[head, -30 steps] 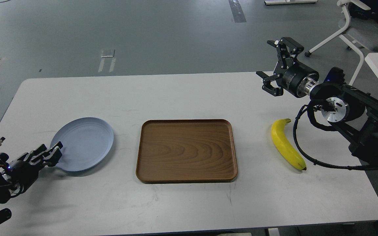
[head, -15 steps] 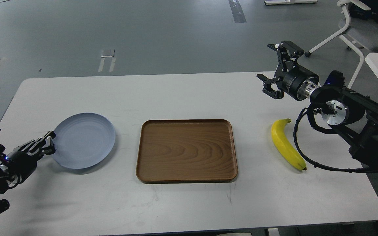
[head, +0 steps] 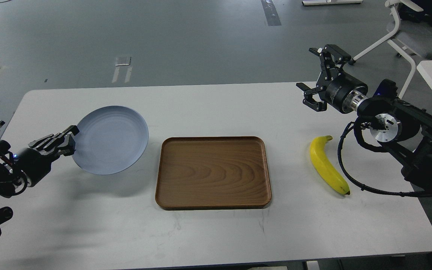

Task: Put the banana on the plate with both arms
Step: 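Carry the plate with the left gripper and lower it onto the wooden tray, then release the plate and withdraw the left gripper away from the tray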

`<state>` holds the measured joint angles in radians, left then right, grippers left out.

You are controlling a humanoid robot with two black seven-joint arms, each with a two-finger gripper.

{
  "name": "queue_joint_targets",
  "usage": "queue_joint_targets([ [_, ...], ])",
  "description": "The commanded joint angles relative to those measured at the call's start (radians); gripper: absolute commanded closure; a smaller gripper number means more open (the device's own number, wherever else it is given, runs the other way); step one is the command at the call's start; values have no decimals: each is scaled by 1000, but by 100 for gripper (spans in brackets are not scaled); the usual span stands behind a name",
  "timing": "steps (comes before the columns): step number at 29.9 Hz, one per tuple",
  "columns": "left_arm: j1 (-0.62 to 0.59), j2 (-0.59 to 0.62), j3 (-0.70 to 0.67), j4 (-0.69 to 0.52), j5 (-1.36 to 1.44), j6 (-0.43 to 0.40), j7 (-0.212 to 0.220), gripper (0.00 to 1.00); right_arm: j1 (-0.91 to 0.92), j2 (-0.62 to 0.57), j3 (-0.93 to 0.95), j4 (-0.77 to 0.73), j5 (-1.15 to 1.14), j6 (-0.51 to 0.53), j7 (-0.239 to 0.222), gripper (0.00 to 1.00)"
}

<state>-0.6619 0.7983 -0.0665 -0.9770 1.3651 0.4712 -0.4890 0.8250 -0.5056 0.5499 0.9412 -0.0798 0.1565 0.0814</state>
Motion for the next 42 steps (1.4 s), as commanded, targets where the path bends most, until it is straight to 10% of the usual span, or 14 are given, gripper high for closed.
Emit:
queue_joint_targets([
  [1, -56, -93, 2, -9, 199, 0, 0, 100, 2, -21, 4, 4, 0, 0, 0, 0],
  [14, -166, -476, 139, 179, 284, -65, 0, 100, -26, -94, 21, 28, 2, 0, 0, 0],
  [29, -171, -584, 160, 345, 258, -71, 0, 100, -43, -123, 33, 56, 2, 0, 0, 0],
  [30, -176, -585, 159, 345, 238, -71, 0, 98, -43, -123, 33, 56, 2, 0, 0, 0],
  [34, -197, -587, 154, 344, 90, -65, 0, 10, -43, -123, 32, 56, 0, 1, 0, 0],
  [42, -258, -620, 143, 293, -305, -72, 0, 2, -43, -126, 7, 56, -30, 5, 0, 0],
])
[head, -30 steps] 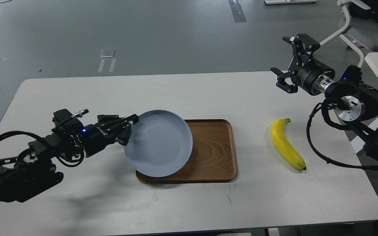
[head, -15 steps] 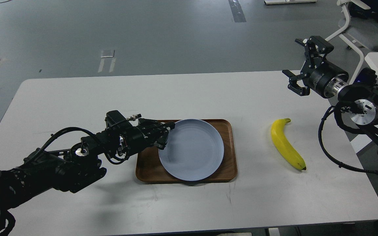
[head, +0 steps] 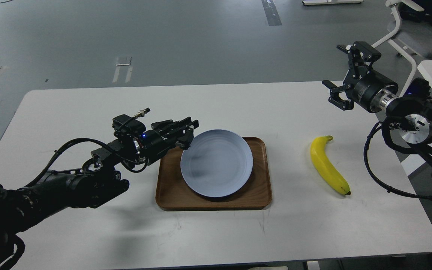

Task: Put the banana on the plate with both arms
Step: 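Release the plate and withdraw the left gripper away from the tray, then grasp the yellow banana with the right gripper and lift it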

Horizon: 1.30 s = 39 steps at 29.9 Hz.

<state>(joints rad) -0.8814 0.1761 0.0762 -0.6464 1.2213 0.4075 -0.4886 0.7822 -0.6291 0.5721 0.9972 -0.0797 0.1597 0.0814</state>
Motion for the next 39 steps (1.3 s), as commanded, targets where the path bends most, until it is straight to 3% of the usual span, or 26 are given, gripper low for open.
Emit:
queue_joint_targets([
  [1, -42, 5, 0, -47, -178, -9, 0, 2, 0, -4, -15, 0, -46, 1, 0, 0],
  [8, -48, 23, -44, -94, -414, -19, 0, 2, -1, -58, -47, 29, -140, 4, 0, 0],
  [10, -56, 31, -99, -108, -538, -51, 0, 2, 2, -81, -80, 38, -256, 4, 1, 0],
  [13, -85, 81, -223, -148, -744, -194, 0, 2, 9, -116, -130, 60, -599, 3, 43, 2],
  [14, -87, 106, -287, -162, -820, -261, 0, 2, 11, -138, -158, 72, -761, -2, 87, 3],
  [16, -87, 124, -351, -162, -885, -334, 65, 2, 12, -150, -198, 78, -936, -14, 145, 5],
  [18, -85, 154, -442, -162, -959, -455, 222, 2, 15, -155, -289, 77, -1246, -113, 266, 7],
  [20, -79, 173, -495, -162, -999, -492, 313, 2, 15, -155, -361, 75, -1368, -213, 313, 6],
  [21, -79, 174, -495, -162, -999, -492, 314, 2, 15, -155, -362, 75, -1368, -213, 313, 6],
  [23, -71, 206, -530, -164, -1042, -504, 382, 2, 17, -156, -455, 74, -1397, -288, 316, 5],
  [35, 4, 258, -526, -167, -1042, -527, 386, 2, -31, -146, -545, 29, -1398, -301, 316, 11],
  [39, 15, 269, -523, -176, -1040, -524, 384, 2, -58, -107, -549, -15, -1398, -302, 316, 22],
])
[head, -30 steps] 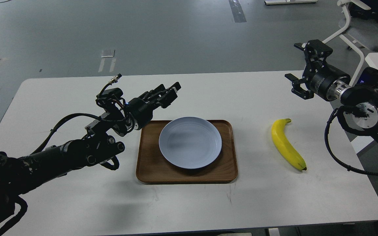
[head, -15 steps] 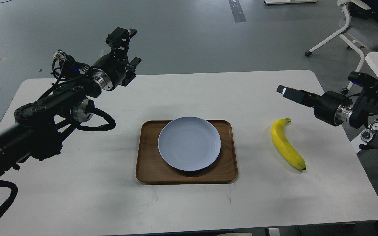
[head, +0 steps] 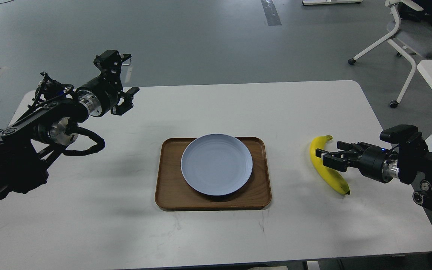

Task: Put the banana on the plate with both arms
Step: 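Grasp the yellow banana with the right gripper and lift it, then carry the banana with the right gripper over the plate and lower it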

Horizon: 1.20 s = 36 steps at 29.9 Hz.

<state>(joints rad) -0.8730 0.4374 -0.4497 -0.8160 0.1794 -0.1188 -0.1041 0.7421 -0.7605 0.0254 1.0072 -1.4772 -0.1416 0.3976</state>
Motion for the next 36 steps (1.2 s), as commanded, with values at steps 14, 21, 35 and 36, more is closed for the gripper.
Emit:
queue_joint_targets([
  [14, 32, 47, 8, -29, 9, 4, -2, 2, -15, 141, -39, -107, -11, -93, 4, 100],
  [21, 38, 54, 9, -28, 9, 5, -2, 2, 83, 193, -48, -105, -11, -183, 46, 100],
  [35, 46, 66, 9, -28, 9, 7, 0, 2, 327, 483, -303, -79, -11, -248, 90, 100],
  [36, 46, 70, 9, -28, 9, 7, 0, 2, 321, 489, -309, -87, -11, -248, 90, 100],
])
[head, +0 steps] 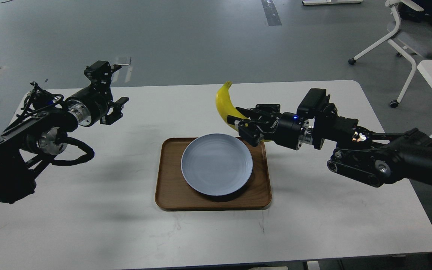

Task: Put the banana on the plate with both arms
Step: 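Carry the banana with the right gripper over the plate and lower it, then open the right gripper and withdraw it from the plate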

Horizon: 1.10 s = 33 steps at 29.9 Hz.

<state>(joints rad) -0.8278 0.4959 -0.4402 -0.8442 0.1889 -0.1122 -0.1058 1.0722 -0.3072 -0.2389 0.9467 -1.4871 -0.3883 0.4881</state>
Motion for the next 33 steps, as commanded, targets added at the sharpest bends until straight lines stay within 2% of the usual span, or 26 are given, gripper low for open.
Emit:
queue_joint_targets([
  [1, 1, 19, 0, 1, 0, 0, 2, 2, -20, 51, -60, -40, 1, -1, 0, 100],
  [7, 32, 47, -2, 1, 0, -1, -2, 2, -31, 69, -99, -63, 1, -1, 0, 100],
  [9, 39, 49, -3, 1, -2, -3, -2, 2, -43, 72, -97, -77, 1, -3, -2, 63],
  [10, 39, 49, -6, 1, -2, -4, -2, 2, -47, 79, -95, -89, 11, -10, -3, 25],
  [11, 39, 49, -8, 1, -2, -3, -2, 2, -49, 85, -95, -91, 16, -11, -5, 8],
  [12, 39, 49, -8, 1, -2, -3, -2, 2, -51, 88, -95, -94, 16, -11, -5, 3],
  [15, 35, 43, -15, 2, -2, -10, 0, 2, -51, 92, -86, -95, 18, -12, -9, 0],
  [20, 29, 32, -18, 1, -9, -12, 2, 2, -48, 83, -59, -89, 22, -18, -11, 0],
  [23, 29, 32, -43, -1, -17, -55, -2, 2, -32, 71, 71, -89, 123, -11, -32, 0],
  [26, 33, 26, -87, -1, -19, -113, -2, 2, -14, 62, 216, -82, 370, 6, -88, 0],
  [28, 38, 20, -112, -1, -19, -136, -2, 2, -2, 53, 320, -65, 633, 37, -141, 0],
  [30, 41, 19, -129, -1, -22, -152, -3, 2, -11, -13, 477, -7, 981, 124, -204, 0],
  [32, 44, 21, -138, -1, -34, -161, -3, 2, -23, -56, 556, 33, 1106, 169, -242, 0],
  [33, 47, 26, -153, -1, -57, -176, -3, 2, -55, -88, 623, 59, 1195, 199, -287, 0],
])
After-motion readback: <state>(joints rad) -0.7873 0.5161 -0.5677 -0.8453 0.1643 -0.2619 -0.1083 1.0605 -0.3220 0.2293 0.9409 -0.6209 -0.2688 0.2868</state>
